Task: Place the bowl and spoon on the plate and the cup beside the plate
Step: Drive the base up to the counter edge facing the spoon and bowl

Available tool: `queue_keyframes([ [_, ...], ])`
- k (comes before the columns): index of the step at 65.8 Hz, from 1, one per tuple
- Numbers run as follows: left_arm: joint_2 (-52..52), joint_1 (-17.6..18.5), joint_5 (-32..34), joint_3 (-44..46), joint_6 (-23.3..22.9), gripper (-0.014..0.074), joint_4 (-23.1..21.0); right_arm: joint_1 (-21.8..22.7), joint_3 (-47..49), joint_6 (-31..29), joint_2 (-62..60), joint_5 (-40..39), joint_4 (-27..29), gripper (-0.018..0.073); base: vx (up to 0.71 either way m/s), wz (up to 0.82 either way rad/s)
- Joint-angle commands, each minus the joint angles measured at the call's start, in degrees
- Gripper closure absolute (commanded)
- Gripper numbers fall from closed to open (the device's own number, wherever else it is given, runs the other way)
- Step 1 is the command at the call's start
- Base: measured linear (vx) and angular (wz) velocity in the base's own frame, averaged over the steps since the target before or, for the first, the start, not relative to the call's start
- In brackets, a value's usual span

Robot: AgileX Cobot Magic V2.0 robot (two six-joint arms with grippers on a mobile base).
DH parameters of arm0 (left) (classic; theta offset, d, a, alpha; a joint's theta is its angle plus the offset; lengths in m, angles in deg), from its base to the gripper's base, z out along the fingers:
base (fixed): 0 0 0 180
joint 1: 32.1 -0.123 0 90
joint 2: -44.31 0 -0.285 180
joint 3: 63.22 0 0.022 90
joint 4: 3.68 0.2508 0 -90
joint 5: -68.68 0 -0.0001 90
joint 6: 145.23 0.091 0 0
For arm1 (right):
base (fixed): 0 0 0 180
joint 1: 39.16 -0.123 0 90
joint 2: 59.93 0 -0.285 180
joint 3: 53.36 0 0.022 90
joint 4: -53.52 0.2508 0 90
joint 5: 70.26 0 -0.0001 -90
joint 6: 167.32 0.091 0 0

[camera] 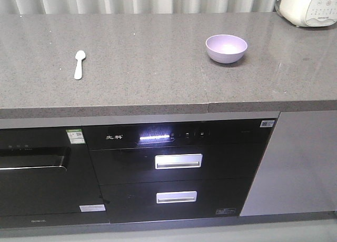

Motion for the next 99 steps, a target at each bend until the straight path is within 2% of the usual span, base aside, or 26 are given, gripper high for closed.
queue_keyframes([
  [1, -0.93, 0.05, 3.94, -1.35, -0.07, 0.0603, -0.11, -0.01, 0.01, -0.23, -0.29, -3.95, -0.29, 0.0564, 0.04, -0.01],
  [99, -0.93, 0.05, 3.94, -1.35, -0.07, 0.0603, -0.11, -0.01, 0.01, -0.23, -0.29, -3.95, -0.29, 0.0564, 0.05, 0.00],
])
